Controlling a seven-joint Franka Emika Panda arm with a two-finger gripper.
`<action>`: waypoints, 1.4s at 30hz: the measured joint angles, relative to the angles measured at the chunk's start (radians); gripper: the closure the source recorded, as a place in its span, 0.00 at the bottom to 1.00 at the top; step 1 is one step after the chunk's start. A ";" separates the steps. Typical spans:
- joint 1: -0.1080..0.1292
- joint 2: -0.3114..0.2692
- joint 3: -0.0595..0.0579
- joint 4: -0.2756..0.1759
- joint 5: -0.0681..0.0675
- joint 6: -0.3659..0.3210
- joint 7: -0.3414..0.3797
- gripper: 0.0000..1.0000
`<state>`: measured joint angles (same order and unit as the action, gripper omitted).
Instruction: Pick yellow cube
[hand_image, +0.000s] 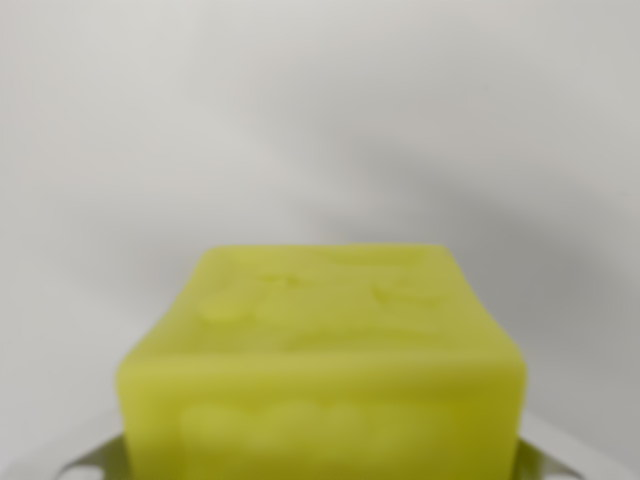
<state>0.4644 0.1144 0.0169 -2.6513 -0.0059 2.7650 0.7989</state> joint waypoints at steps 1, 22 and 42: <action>0.000 -0.005 0.000 0.000 0.000 -0.005 0.000 1.00; 0.001 -0.111 0.000 -0.002 0.005 -0.109 -0.004 1.00; 0.001 -0.202 0.000 0.008 0.008 -0.211 -0.006 1.00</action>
<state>0.4659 -0.0879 0.0169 -2.6436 0.0019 2.5539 0.7933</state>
